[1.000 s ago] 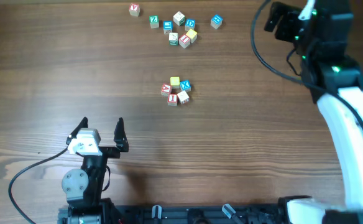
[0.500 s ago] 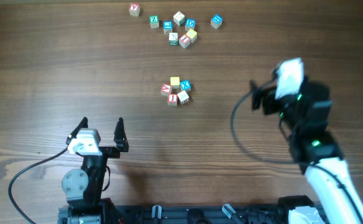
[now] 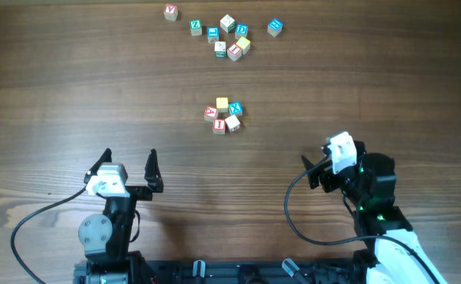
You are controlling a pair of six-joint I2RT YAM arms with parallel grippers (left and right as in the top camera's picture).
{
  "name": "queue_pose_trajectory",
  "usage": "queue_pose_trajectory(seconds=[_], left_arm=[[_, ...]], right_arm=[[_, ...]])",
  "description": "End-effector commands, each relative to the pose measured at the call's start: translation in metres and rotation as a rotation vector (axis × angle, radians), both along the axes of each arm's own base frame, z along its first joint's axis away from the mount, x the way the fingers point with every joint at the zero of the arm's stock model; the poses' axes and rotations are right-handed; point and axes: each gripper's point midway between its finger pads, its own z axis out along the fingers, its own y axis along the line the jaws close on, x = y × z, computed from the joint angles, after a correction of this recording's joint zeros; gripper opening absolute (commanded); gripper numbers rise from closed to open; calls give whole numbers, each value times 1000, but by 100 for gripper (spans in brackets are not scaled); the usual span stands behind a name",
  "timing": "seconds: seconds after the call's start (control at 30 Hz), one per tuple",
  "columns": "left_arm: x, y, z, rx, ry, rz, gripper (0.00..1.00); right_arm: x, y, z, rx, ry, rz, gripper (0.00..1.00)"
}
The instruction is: Form a circle
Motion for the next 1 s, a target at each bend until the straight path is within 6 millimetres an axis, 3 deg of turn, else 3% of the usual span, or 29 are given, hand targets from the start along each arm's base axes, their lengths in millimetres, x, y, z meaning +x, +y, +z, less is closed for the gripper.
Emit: queue_pose_trajectory(seconds=[0.0,0.4,0.9,0.97], left_arm=[[-1,-2,-1,19,-1,-9,100],[-1,-2,-1,19,-1,-9,100],[-1,-2,-1,19,-1,-9,100],[-1,-2,-1,19,-1,-9,100]], right_arm=[[-8,-3,-10,53,27,-33,100],[-16,-6,-19,135,11,-90,100],[-32,-8,9,137,-69,-90,100],[-31,-8,23,138,-135,-83,100]])
